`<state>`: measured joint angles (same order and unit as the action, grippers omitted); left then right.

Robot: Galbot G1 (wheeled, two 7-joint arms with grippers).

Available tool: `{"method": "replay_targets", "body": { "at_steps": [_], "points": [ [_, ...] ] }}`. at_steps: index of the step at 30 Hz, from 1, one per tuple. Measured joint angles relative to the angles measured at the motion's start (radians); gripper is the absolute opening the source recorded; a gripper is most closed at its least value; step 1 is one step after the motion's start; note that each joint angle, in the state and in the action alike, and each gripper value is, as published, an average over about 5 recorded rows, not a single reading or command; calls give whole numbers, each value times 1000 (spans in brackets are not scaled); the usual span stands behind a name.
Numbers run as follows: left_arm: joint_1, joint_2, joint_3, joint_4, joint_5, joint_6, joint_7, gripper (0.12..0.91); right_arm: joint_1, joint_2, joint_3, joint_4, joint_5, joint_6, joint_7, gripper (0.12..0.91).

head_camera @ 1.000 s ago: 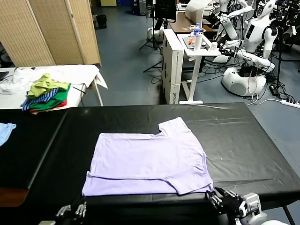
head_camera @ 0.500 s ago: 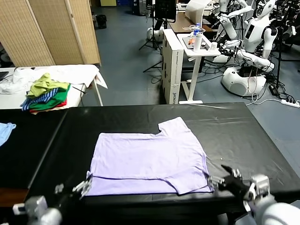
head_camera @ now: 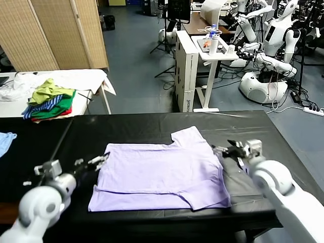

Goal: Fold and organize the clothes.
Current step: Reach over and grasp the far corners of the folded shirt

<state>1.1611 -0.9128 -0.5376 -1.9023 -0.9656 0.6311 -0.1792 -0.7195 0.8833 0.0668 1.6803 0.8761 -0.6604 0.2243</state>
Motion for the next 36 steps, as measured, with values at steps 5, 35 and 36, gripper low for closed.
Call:
{"method": "replay_targets", "body": {
  "at_steps": [5,35,36],
  "points": [
    [-119,17,94,119,42,2,34,907,88,48,-64,-96,-8,-5,-2,907],
    [-280,-20,228,355,61,10,52,754,161,150,-112,-259,-27,-13,-2,746],
    [-278,-21,228,354,61,11,54,728,161,151,-112,-261,-28,-13,-2,739]
  ]
}}
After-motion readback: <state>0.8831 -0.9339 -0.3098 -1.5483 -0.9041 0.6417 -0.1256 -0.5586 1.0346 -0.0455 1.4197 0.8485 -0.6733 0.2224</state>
